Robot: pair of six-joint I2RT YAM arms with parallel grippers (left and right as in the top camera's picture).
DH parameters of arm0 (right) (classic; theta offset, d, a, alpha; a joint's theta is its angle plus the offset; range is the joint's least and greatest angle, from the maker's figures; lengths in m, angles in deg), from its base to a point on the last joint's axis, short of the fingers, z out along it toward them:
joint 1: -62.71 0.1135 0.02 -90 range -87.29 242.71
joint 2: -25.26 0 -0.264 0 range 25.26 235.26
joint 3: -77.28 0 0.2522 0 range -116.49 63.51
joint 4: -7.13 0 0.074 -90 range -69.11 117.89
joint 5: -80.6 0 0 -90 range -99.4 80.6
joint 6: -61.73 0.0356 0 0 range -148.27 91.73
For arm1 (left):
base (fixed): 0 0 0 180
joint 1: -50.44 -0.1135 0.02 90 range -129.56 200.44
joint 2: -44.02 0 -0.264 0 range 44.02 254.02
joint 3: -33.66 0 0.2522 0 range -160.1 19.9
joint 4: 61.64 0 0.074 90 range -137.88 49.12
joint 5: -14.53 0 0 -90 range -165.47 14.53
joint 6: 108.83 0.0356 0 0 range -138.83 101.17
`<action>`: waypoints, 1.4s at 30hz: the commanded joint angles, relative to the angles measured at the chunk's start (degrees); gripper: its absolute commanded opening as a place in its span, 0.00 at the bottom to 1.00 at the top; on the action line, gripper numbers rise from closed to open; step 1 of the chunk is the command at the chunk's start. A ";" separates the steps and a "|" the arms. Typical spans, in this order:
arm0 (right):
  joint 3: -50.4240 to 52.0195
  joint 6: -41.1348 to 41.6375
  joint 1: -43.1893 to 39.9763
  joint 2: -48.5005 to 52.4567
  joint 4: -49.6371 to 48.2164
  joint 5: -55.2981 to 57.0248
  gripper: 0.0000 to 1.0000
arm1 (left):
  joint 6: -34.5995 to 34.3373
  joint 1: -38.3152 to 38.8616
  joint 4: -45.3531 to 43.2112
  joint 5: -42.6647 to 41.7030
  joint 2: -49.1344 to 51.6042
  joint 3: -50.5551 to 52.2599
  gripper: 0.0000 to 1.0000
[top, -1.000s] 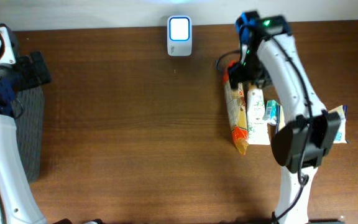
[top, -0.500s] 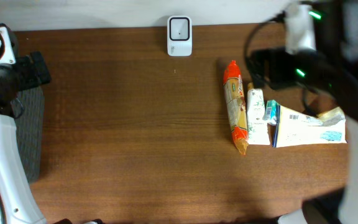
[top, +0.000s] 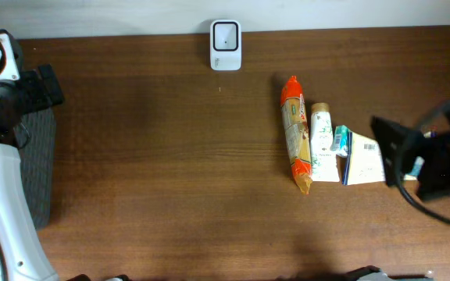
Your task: Scan the item barcode
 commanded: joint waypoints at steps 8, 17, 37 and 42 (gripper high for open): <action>18.38 -2.75 -5.22 -10.25 -7.89 8.07 0.99 | 0.92 -0.04 -0.07 0.22 -0.28 -0.66 0.99; 70.18 -2.78 -12.37 -36.37 -45.24 5.66 0.99 | 0.92 -0.04 -0.07 0.22 -0.28 -0.68 0.99; 134.49 -12.87 -15.89 -71.97 -87.62 -4.22 0.99 | 0.92 -0.04 -0.07 0.22 -0.28 -0.66 0.99; 138.70 -12.87 -15.89 -75.28 -87.60 -4.20 0.99 | 0.92 -0.04 -0.07 0.22 -0.28 -0.66 0.99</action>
